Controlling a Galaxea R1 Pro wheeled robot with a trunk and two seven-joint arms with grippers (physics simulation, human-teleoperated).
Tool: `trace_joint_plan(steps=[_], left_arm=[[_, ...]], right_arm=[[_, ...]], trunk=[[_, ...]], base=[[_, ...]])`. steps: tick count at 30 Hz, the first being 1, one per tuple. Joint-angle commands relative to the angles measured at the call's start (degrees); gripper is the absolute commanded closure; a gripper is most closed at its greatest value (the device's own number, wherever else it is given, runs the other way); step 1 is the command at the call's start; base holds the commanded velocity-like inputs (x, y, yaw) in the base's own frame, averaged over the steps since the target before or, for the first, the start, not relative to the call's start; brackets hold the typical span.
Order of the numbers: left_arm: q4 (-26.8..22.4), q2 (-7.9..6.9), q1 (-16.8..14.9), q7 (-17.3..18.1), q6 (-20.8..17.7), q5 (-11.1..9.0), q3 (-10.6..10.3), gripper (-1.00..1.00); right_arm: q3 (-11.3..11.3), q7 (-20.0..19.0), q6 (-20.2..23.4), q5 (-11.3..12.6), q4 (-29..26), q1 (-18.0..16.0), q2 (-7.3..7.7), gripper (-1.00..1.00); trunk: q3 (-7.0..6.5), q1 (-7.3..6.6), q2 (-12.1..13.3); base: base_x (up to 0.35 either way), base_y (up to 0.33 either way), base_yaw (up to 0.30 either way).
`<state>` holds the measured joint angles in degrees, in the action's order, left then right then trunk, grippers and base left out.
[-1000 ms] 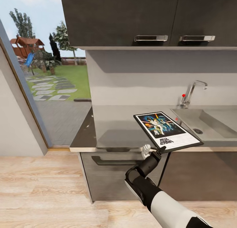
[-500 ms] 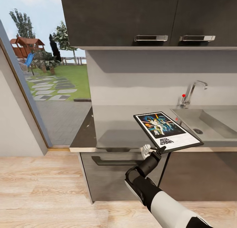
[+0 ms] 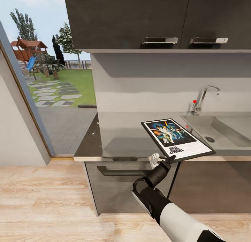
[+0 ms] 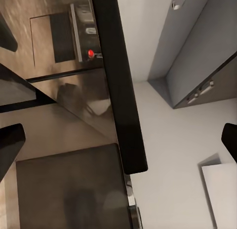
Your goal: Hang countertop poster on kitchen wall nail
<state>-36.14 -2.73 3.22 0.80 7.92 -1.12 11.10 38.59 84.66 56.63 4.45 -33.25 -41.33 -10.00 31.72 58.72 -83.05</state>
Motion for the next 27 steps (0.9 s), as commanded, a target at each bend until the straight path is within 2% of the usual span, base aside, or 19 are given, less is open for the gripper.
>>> trace_joint_plan(steps=[1, 27], left_arm=[[-0.07, 0.01, 0.03, 0.08, 0.08, -0.12, 0.06, -1.0], [-0.07, 0.01, 0.03, 0.08, 0.08, -0.12, 0.06, -1.0]], right_arm=[[0.23, 0.41, 0.59, 0.48, 0.03, -0.07, 0.0, -1.0], [0.23, 0.41, 0.59, 0.48, 0.03, -0.07, 0.0, -1.0]], trunk=[[0.05, 0.0, -0.03], [0.05, 0.0, -0.03]], base=[[0.0, 0.0, 0.0], [0.021, -0.019, 0.0]])
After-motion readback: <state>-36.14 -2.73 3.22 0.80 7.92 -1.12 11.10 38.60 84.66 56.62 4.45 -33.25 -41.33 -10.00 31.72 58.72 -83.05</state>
